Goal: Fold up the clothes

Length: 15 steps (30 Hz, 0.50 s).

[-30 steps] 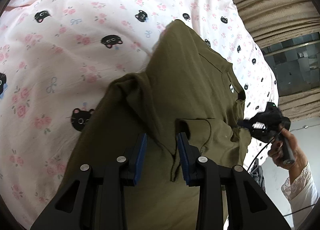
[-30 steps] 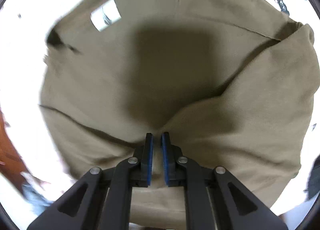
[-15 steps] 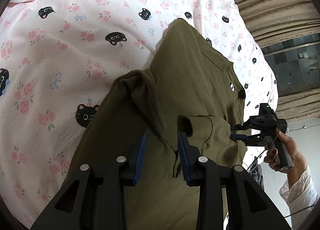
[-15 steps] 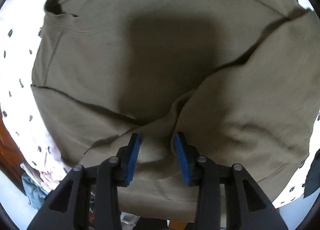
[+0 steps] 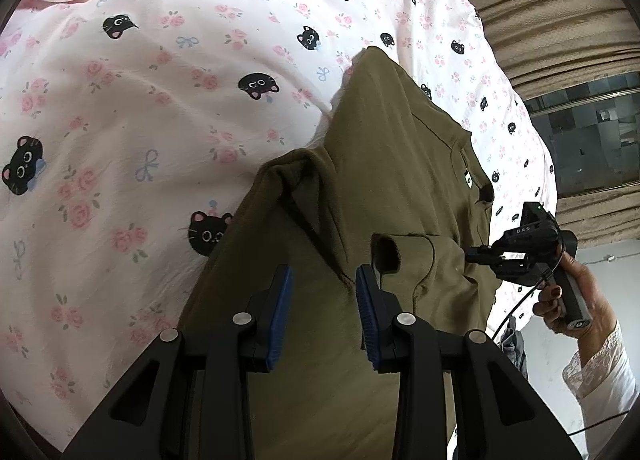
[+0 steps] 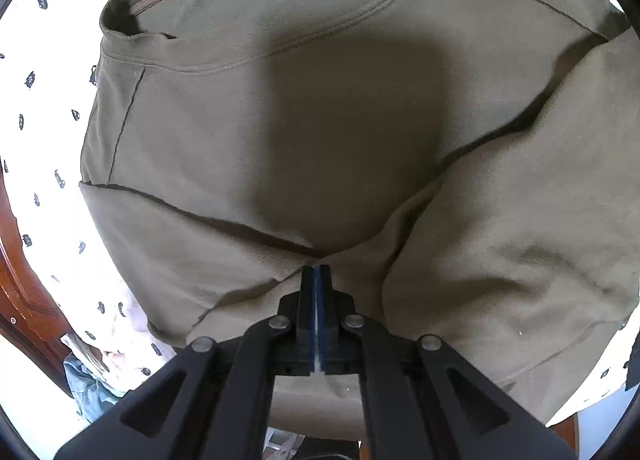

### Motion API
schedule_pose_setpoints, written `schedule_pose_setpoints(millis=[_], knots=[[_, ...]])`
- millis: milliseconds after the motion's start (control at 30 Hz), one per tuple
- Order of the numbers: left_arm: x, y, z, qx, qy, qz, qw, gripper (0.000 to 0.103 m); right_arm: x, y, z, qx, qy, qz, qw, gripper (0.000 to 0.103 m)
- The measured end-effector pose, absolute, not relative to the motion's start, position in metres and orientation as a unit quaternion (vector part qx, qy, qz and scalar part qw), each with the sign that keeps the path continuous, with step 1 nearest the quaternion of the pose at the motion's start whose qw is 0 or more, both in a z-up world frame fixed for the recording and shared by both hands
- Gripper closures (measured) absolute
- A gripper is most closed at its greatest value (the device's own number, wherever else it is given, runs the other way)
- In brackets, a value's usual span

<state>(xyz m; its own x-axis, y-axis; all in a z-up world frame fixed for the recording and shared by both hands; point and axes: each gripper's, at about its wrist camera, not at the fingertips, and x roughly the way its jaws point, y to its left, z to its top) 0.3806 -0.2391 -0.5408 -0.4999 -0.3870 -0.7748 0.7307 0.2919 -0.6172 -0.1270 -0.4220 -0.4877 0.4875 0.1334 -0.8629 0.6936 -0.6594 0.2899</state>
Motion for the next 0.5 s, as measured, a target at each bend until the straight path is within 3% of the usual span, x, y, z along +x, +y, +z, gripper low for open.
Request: schedule_pose_setpoints(millis=[67, 133, 333, 400, 433, 500], knots=[[0.383, -0.239, -0.541, 0.132, 0.644, -0.578, 0.483, 0.074, -0.132, -0.419, -0.485, 0.801, 0.266, -0.438, 0.31, 0.059], [0.385, -0.239, -0.542, 0.129, 0.647, -0.576, 0.483, 0.074, -0.139, -0.414, -0.485, 0.805, 0.27, -0.442, 0.29, 0.045], [0.386, -0.239, -0.541, 0.125, 0.65, -0.575, 0.48, 0.074, -0.15, -0.404, -0.489, 0.821, 0.251, -0.434, 0.273, 0.046], [0.386, -0.24, -0.541, 0.127, 0.65, -0.576, 0.48, 0.074, -0.146, -0.403, -0.492, 0.826, 0.243, -0.426, 0.277, 0.053], [0.387, -0.24, -0.54, 0.127, 0.65, -0.576, 0.48, 0.074, -0.144, -0.404, -0.494, 0.826, 0.244, -0.423, 0.281, 0.064], [0.39, -0.24, -0.541, 0.126, 0.65, -0.574, 0.482, 0.074, -0.14, -0.404, -0.496, 0.821, 0.253, -0.427, 0.283, 0.072]])
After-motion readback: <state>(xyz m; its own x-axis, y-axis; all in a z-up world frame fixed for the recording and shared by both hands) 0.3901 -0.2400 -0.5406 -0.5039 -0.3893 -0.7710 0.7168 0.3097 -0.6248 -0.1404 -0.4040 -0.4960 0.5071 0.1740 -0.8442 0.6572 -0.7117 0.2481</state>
